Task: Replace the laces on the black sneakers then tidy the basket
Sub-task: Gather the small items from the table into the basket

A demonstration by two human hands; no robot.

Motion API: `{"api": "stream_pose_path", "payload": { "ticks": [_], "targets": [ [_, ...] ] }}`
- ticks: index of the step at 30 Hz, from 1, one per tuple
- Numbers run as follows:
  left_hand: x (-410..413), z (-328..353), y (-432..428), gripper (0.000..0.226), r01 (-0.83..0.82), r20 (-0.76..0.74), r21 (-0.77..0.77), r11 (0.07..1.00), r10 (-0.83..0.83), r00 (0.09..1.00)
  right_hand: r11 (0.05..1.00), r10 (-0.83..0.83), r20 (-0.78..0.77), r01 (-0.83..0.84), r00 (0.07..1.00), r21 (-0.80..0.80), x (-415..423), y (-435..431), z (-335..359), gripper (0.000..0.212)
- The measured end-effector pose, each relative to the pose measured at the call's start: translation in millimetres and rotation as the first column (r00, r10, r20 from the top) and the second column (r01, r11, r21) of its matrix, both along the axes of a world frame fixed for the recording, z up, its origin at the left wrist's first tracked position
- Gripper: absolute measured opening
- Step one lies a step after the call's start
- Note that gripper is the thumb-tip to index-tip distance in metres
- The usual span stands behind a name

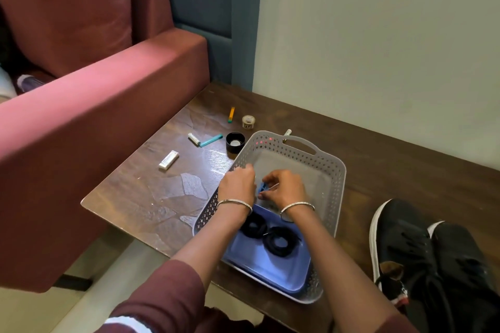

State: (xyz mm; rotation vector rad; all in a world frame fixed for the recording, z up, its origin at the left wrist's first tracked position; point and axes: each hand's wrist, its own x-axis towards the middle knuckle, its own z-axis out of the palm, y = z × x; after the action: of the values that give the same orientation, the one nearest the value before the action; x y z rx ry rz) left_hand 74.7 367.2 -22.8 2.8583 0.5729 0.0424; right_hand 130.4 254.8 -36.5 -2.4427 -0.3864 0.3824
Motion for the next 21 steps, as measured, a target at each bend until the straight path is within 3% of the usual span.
{"api": "stream_pose_path", "payload": {
  "ticks": [15, 21],
  "targets": [
    [13, -5, 11, 0.035, -0.086, -0.114, -0.095, 0.992, 0.075, 0.991, 0.998, -0.015, 0.036, 0.017, 0.999, -0.060, 12, 11, -13, 0.032],
    [9, -1, 9, 0.024, -0.078, -0.109, -0.049, 0.996, 0.072, 0.991, 0.998, 0.007, 0.077, -0.003, 0.997, -0.061, 24, 16, -10, 0.037]
  ]
}}
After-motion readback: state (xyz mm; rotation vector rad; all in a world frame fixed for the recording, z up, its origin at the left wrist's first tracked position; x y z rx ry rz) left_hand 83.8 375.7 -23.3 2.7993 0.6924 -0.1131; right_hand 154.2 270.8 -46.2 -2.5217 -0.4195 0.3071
